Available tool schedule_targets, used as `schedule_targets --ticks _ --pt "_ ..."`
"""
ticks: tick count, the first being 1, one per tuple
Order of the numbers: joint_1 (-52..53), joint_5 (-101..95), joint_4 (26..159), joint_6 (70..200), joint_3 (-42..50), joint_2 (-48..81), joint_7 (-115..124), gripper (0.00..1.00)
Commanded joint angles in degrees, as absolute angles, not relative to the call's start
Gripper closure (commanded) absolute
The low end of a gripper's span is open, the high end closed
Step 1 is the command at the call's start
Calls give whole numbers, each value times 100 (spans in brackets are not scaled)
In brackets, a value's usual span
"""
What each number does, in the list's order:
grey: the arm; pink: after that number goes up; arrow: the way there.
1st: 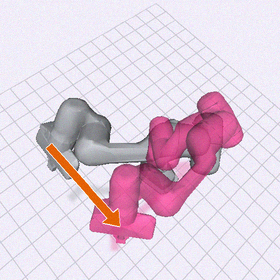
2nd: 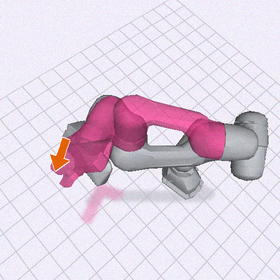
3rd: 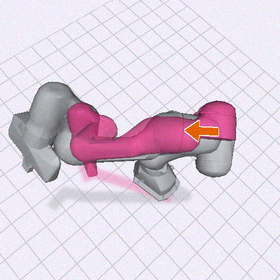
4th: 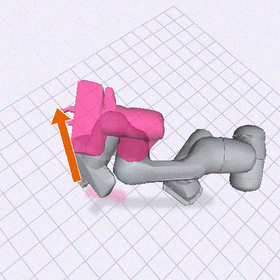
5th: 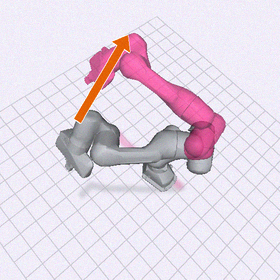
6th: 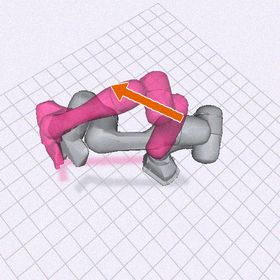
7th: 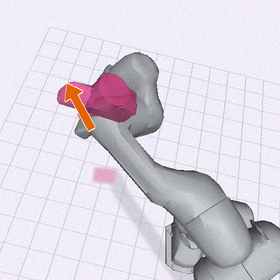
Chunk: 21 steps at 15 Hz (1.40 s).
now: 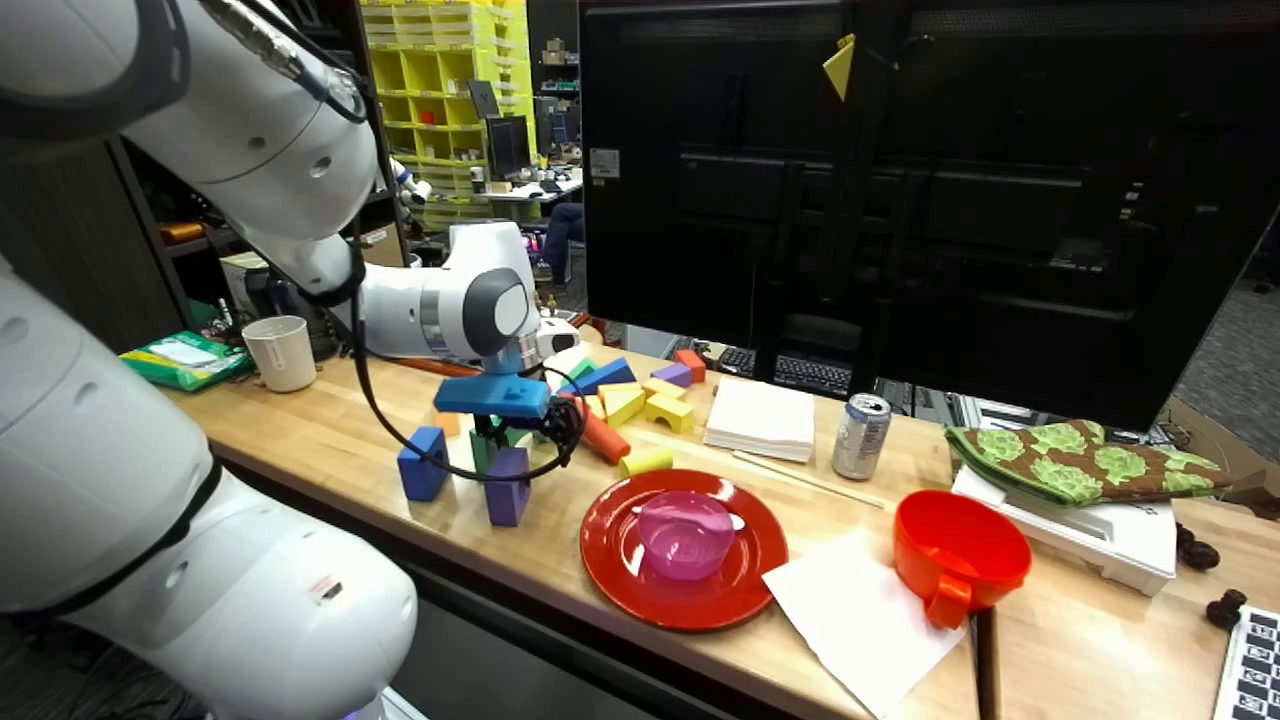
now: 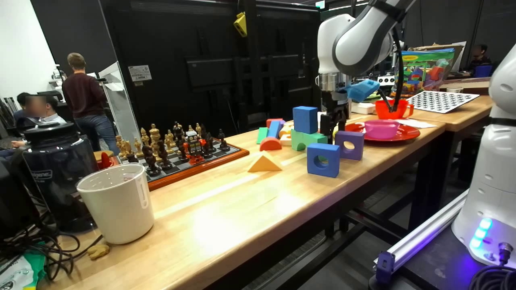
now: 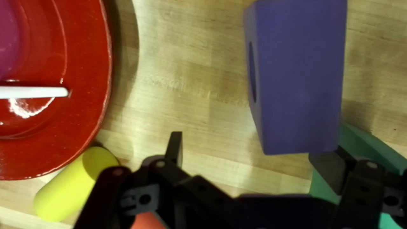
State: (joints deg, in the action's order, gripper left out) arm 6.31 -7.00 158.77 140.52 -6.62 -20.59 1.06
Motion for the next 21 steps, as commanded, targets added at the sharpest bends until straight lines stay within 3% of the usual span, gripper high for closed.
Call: schedule_targets --ticks 1,21 --pt "546 -767 15940 14128 -695 -2185 207 0" --pt "157 -869 15870 14358 -536 -2115 274 0"
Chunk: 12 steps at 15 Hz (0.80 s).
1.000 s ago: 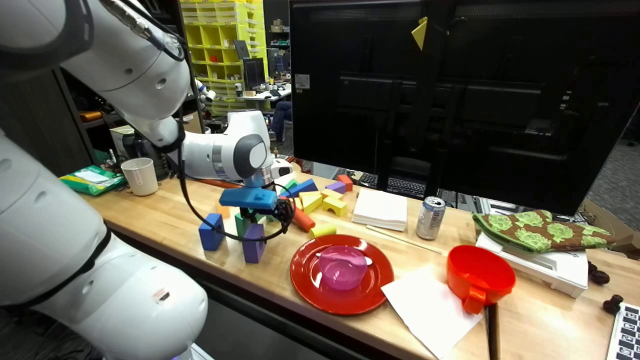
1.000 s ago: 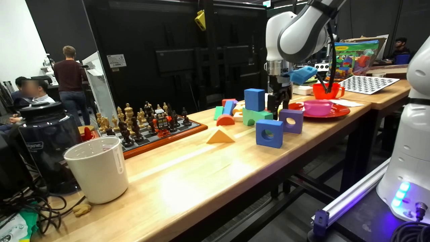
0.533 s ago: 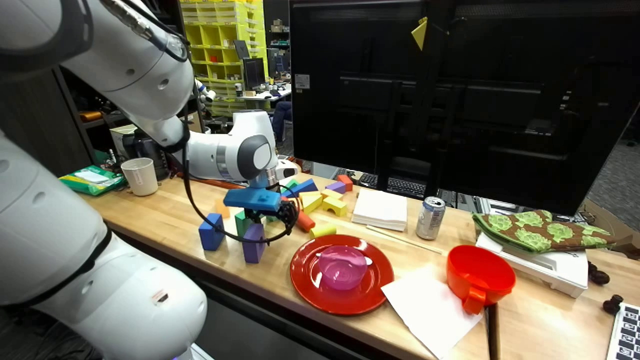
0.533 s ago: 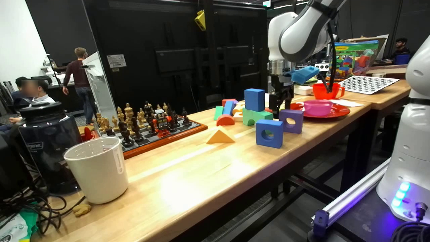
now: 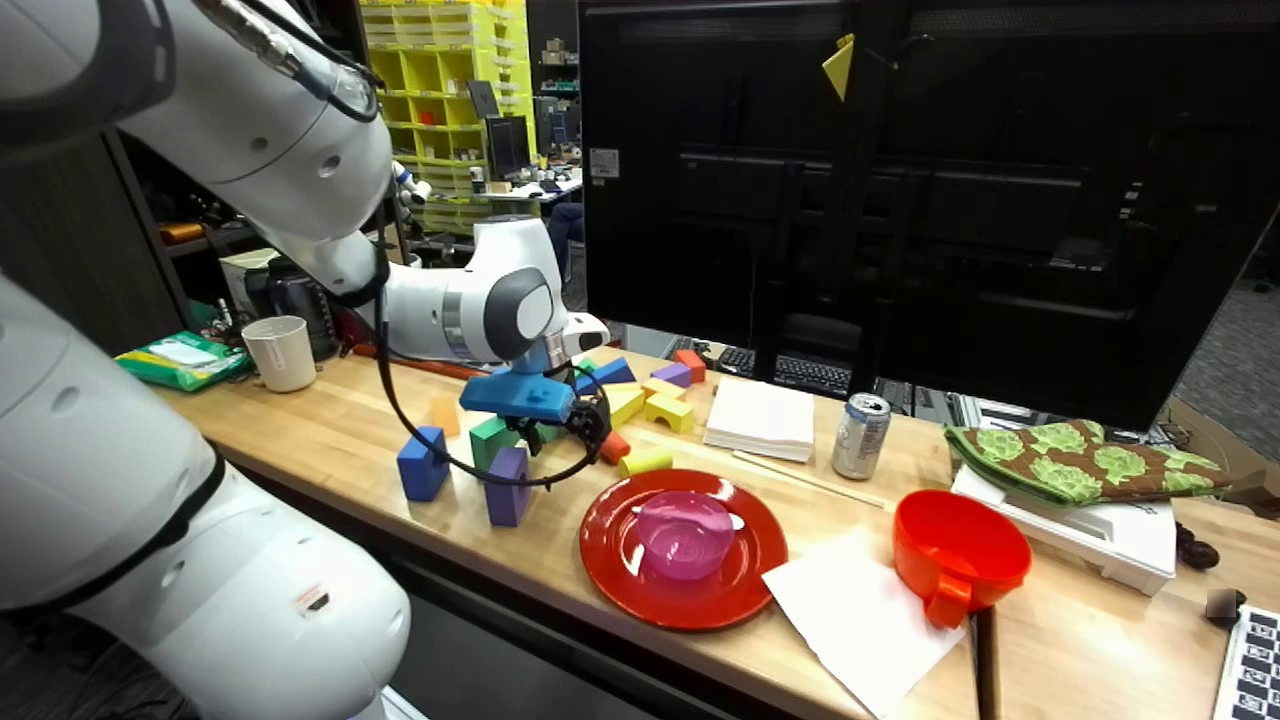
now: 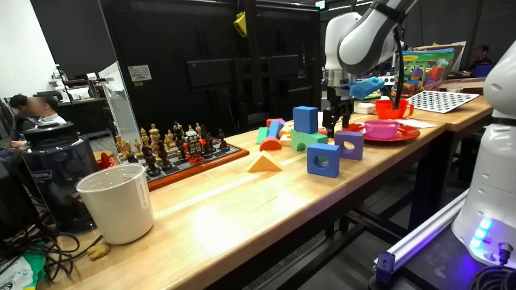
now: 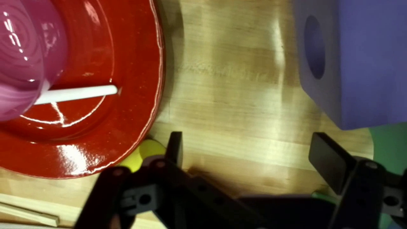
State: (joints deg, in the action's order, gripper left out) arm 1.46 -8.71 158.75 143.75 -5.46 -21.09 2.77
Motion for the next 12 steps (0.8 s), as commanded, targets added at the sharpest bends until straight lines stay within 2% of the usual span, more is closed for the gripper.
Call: schedule_targets --ticks 1,12 --pt "154 -869 15870 14358 -536 -2126 279 0" --pt "170 -874 15947 14289 -706 -2659 638 0"
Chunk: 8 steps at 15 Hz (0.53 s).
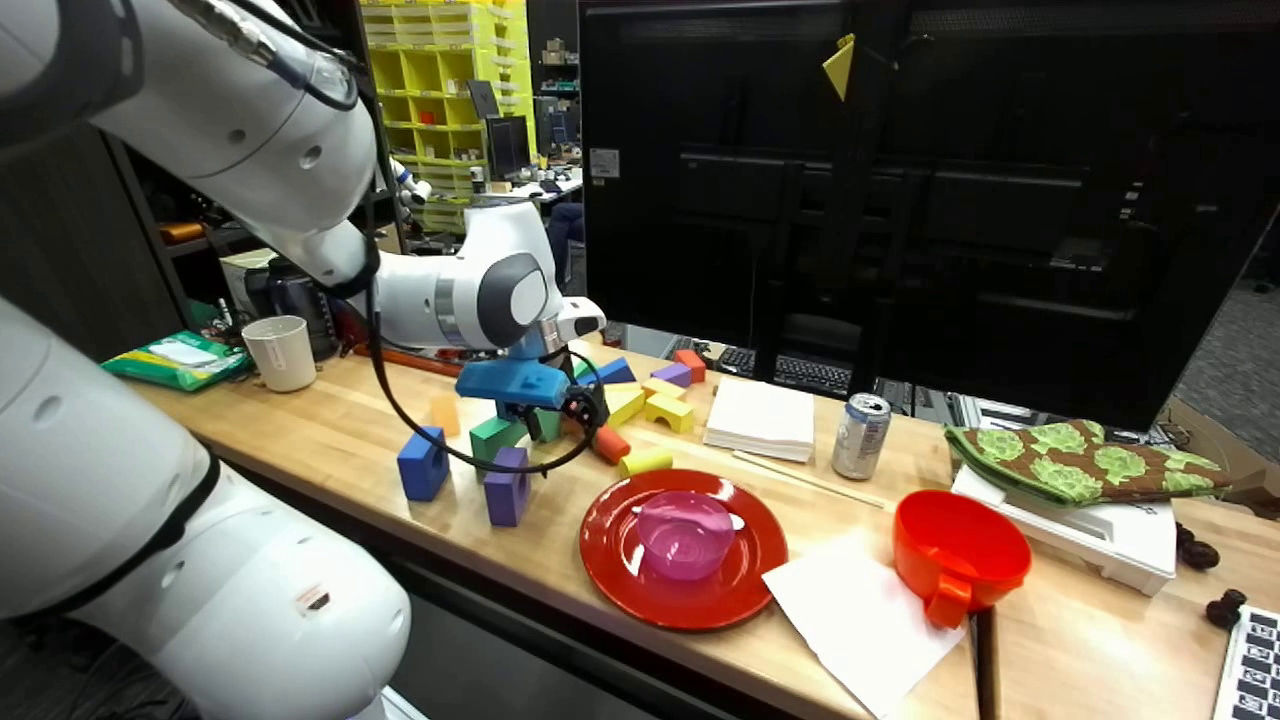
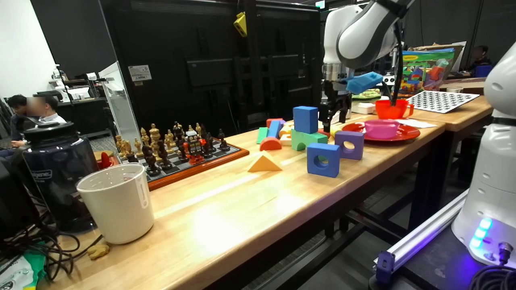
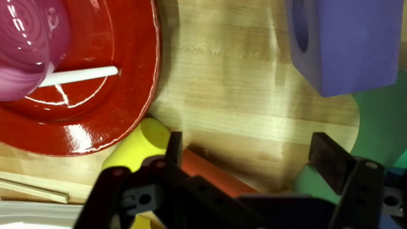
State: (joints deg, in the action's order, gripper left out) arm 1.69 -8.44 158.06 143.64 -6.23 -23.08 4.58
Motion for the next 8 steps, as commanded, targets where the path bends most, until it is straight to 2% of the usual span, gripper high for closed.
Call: schedule_targets --ticks 1,8 --pt "165 -878 15992 14293 -722 -2755 679 0" --pt "129 -894 16026 14170 -852 -3312 950 0"
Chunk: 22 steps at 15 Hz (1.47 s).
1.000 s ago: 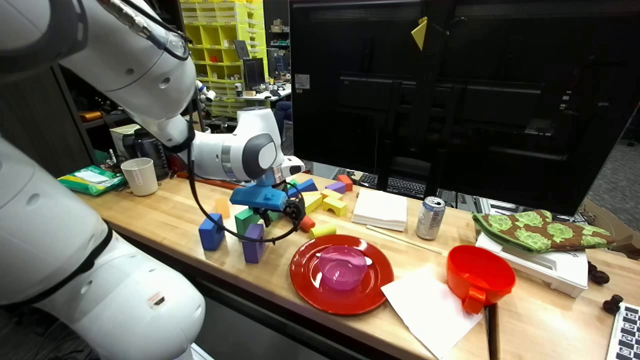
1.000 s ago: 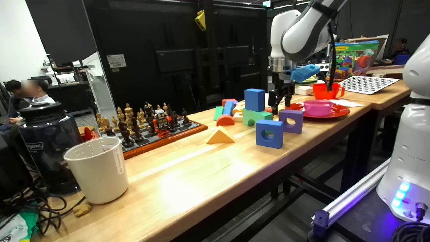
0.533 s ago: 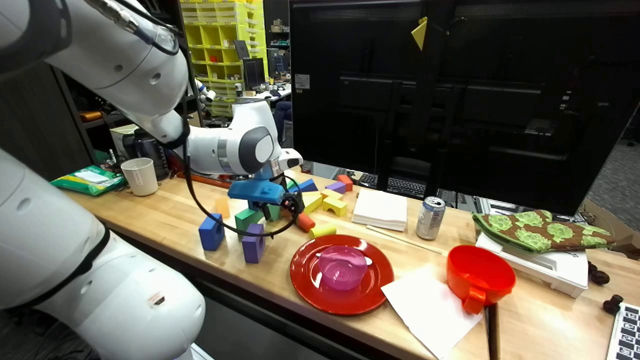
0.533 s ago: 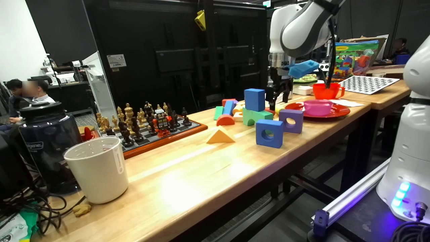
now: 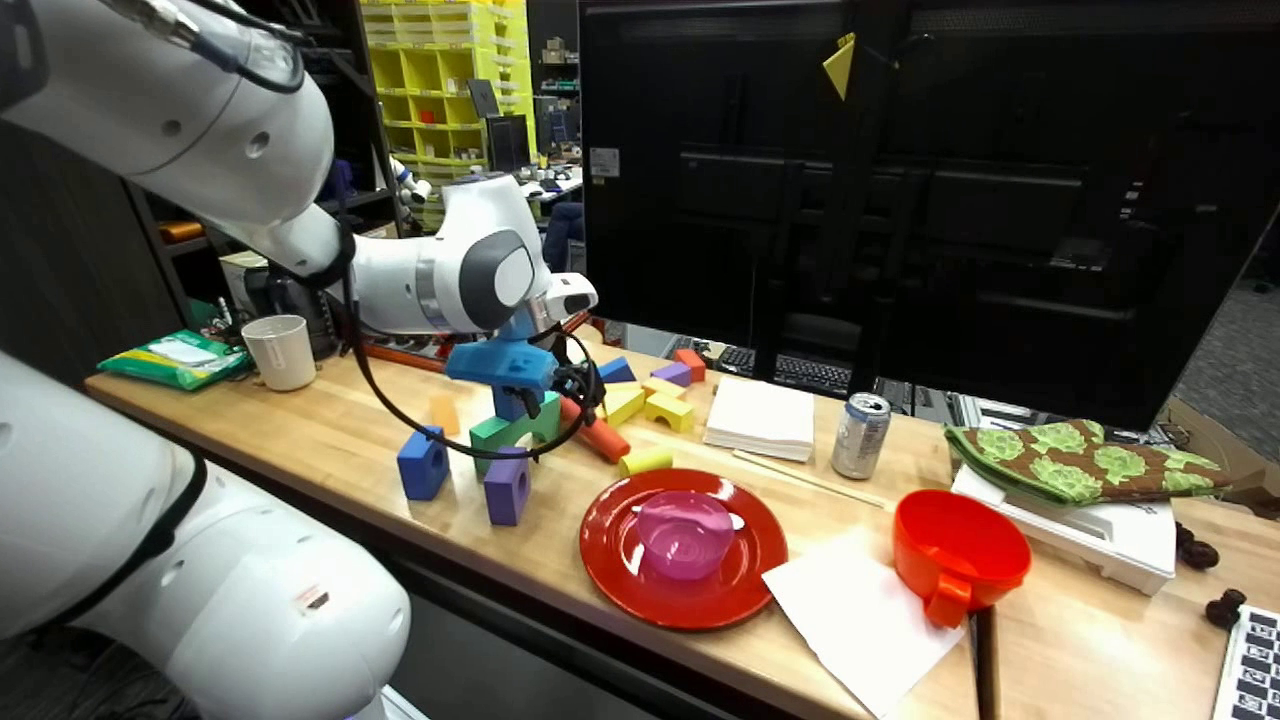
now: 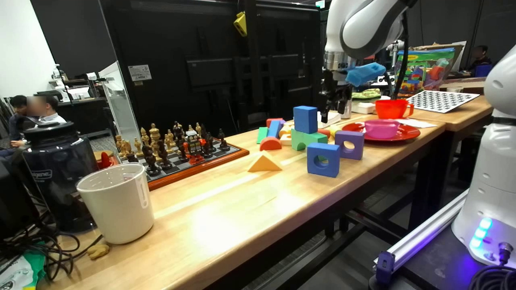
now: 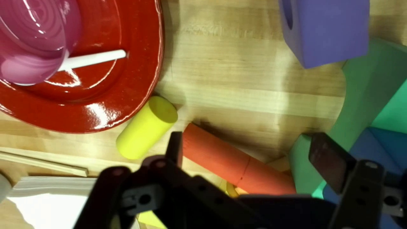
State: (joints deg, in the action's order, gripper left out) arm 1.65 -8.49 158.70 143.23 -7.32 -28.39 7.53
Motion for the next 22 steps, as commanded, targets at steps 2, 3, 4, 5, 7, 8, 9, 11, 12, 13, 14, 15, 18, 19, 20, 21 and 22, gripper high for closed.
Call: schedule_targets --ticks 2,3,4,5,7,8,9,11,12,13,14,15,18,19,20,21,22 --pt "112 -920 15895 14098 -938 -3382 1057 0" --pt "104 -946 16017 14128 -993 -3567 1131 0" --pt "88 -972 15971 14103 -1062 -3615 1210 0" --pt "81 -991 15900 14068 -1135 -3640 1286 0" --pt "122 -1001 15943 14094 -1287 -3778 1405 0" --pt "115 -1032 15930 14107 -1394 -3814 1487 0" --pt "83 -1099 15932 14145 -1561 -3874 1641 0" --pt "63 -1257 15938 14249 -1907 -3969 1941 0" --pt "24 -1391 15953 14357 -2125 -3994 2144 0" --pt "-89 -1621 15946 14581 -2459 -3983 2493 0" --pt "-156 -1799 15938 14689 -2731 -4025 2779 0" --pt "-295 -2013 15937 14902 -3091 -4019 3189 0" --pt "-578 -3093 15933 15221 -3956 -4055 4612 0" --pt "-642 -3512 15925 15223 -4208 -4030 5116 0" --pt "-716 -3887 15921 15191 -4478 -3998 5623 0" --pt "-723 -4281 15886 15081 -4669 -3908 6126 0" --pt "-701 -4598 15887 14997 -4804 -3840 6524 0"
